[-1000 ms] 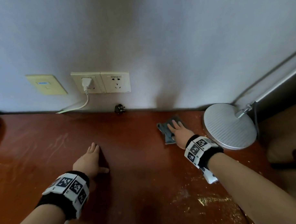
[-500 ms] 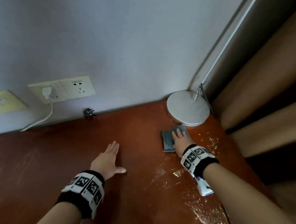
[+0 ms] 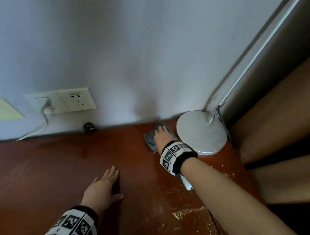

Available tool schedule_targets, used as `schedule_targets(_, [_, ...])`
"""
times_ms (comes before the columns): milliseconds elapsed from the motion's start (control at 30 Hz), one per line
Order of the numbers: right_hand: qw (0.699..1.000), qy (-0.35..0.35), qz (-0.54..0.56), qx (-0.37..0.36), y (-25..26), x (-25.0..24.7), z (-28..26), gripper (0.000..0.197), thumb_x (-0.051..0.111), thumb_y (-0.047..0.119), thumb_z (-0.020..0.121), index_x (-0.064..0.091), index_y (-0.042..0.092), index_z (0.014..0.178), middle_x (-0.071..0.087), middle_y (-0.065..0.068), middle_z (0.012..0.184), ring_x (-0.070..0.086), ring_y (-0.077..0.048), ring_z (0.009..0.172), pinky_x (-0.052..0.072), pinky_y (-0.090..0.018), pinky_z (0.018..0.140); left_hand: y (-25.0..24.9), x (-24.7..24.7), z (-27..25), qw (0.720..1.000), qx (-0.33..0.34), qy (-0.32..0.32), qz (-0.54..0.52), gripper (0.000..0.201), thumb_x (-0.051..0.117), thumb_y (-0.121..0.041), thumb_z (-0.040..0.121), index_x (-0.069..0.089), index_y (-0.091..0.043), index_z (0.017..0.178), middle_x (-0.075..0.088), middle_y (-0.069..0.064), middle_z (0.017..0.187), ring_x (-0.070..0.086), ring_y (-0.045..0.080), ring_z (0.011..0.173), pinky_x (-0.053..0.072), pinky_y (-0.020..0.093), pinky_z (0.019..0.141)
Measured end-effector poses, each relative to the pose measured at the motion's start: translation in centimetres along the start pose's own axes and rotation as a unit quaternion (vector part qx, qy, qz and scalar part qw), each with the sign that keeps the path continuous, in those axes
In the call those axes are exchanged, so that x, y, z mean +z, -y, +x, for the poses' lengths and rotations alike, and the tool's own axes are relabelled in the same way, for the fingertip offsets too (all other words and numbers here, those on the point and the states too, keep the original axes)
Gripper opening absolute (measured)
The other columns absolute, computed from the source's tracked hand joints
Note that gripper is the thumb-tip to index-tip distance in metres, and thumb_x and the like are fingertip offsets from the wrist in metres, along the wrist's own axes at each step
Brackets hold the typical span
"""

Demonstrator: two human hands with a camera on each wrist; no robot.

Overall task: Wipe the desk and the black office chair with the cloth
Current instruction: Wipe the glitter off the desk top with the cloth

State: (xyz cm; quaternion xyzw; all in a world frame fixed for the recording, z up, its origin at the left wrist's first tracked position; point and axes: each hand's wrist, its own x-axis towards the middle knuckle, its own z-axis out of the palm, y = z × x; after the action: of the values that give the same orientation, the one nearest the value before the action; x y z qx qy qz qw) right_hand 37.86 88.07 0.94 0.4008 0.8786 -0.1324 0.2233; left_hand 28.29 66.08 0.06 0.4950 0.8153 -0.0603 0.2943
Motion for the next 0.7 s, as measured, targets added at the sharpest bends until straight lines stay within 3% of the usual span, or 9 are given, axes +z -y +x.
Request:
schedule_targets(133, [0.997,0.01,-0.079,0.003,-0.9,-1.6,3.1,0.044,0.041,0.012,0.098,0.035,0.001,0.14,0.013,-0.017,0.156,0.004,-0.035,0.143,0.009,-0.048,0.116,-0.1,1.1,0.1,0.999,-0.016,-0.033,-0.012,0.079,0.048,-0.045,0.095,-0.003,-0.025,0.152,-0.015,-0.01,0.157,-0.005,0.006,0.146,0.009,0.029,0.12])
schedule_targets(267, [0.995,0.047,-0.076,0.035,-0.9,-0.3,2.5,0.05,0.042,0.019,0.099,0.029,0.002,0.144,0.018,-0.02,0.154,0.006,-0.041,0.142,0.005,-0.053,0.115,-0.1,0.9,-0.1,0.999,-0.029,-0.032,-0.02,0.076,0.046,-0.043,0.096,-0.003,-0.027,0.152,-0.014,-0.012,0.157,-0.004,0.005,0.146,0.009,0.029,0.12])
schedule_targets(367, [0.988,0.094,-0.121,0.001,-0.4,1.4,-1.8,0.054,0.046,0.013,0.097,0.024,0.0,0.145,0.029,-0.025,0.148,0.015,-0.048,0.137,0.012,-0.059,0.112,-0.4,0.9,-0.1,0.998,-0.032,-0.036,-0.032,0.076,0.046,-0.042,0.097,-0.003,-0.027,0.152,-0.015,-0.013,0.157,-0.004,0.004,0.145,0.008,0.029,0.119])
schedule_targets(467, [0.981,0.129,-0.137,-0.035,-0.8,1.0,-5.6,0.045,0.05,0.01,0.095,0.038,-0.004,0.137,0.042,-0.025,0.138,0.034,-0.044,0.13,0.03,-0.054,0.106,-0.6,0.9,-0.4,0.998,-0.036,-0.031,-0.037,0.076,0.047,-0.041,0.096,-0.004,-0.027,0.152,-0.015,-0.013,0.157,-0.006,0.003,0.145,0.008,0.029,0.119])
schedule_targets(567, [0.994,0.039,-0.073,-0.077,-1.6,-2.1,-4.6,0.026,0.052,0.006,0.091,0.057,-0.004,0.115,0.058,-0.021,0.122,0.056,-0.035,0.112,0.046,-0.041,0.09,-0.6,0.6,-0.4,0.998,-0.036,-0.028,-0.032,0.076,0.046,-0.04,0.097,-0.004,-0.027,0.152,-0.015,-0.013,0.157,-0.005,0.004,0.145,0.008,0.029,0.119])
schedule_targets(633, [0.994,-0.014,-0.068,-0.087,-1.9,-3.2,-2.5,0.03,0.054,0.007,0.09,0.055,-0.004,0.117,0.051,-0.022,0.129,0.047,-0.035,0.121,0.041,-0.04,0.1,-0.5,0.5,-0.3,0.999,-0.035,-0.024,-0.022,0.075,0.046,-0.04,0.097,-0.004,-0.027,0.152,-0.015,-0.012,0.157,-0.005,0.004,0.145,0.008,0.03,0.119])
schedule_targets(700, [0.991,0.013,-0.104,-0.086,-2.4,-2.7,-1.0,0.045,0.052,0.007,0.092,0.041,-0.004,0.134,0.027,-0.024,0.147,0.025,-0.034,0.137,0.029,-0.042,0.111,-0.4,0.5,-0.4,0.999,-0.036,-0.01,-0.015,0.074,0.045,-0.039,0.098,-0.005,-0.027,0.152,-0.015,-0.012,0.157,-0.005,0.004,0.145,0.009,0.03,0.119])
